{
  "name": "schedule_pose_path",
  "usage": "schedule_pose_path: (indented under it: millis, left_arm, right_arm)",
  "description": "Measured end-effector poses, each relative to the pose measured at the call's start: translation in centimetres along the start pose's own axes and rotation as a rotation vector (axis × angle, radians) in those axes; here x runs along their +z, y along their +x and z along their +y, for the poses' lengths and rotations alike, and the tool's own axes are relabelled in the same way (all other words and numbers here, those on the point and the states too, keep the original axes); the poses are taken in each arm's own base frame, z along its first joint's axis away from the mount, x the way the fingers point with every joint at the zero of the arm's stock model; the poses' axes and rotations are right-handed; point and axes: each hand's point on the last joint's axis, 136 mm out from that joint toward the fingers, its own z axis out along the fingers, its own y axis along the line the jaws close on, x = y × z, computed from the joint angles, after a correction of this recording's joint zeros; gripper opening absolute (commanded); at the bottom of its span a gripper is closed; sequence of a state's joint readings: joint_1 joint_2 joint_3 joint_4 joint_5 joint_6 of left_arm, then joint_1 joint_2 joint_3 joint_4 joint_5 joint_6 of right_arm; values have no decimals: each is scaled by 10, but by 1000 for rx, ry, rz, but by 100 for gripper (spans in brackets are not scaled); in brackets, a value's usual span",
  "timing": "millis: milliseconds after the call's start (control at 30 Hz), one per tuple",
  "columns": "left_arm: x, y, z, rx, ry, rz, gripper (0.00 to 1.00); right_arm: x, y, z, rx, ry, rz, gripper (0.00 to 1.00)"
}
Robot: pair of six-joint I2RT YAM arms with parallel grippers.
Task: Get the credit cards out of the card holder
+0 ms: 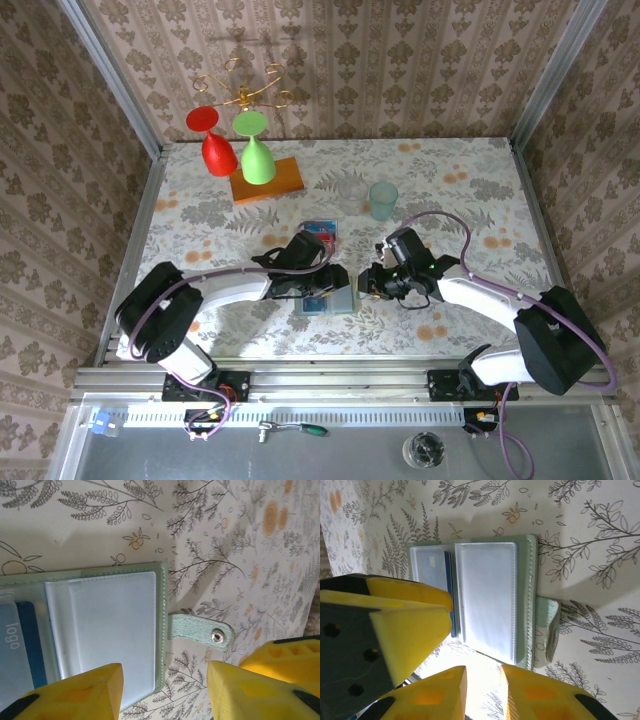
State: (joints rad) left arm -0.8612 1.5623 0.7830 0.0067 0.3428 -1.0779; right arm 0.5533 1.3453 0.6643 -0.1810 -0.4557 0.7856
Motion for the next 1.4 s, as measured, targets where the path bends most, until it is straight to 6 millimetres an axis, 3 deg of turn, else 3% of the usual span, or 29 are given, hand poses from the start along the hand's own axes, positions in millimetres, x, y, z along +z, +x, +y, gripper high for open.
schedule_pose_path:
  millis: [133,367,667,933,1400]
  left_arm:
    - [-8,-2,4,-9,6,-16,49]
    - [-22,-7,28,-55,-13,-42,48]
    - [-41,-18,52,-111,-12,-81,44]
    - [-52,-24,64,-111,-9,-98,32]
    - [-52,-21,77,-98,-24,-81,7]
  right_arm:
    - [6,5,3,-1,-4,16,26]
    - [26,18,7,3,16,75,26]
    - [48,10,28,-16,12,102,25]
    - [67,4,39,-30,10,118,24]
    - [86,2,36,-17,34,138,24]
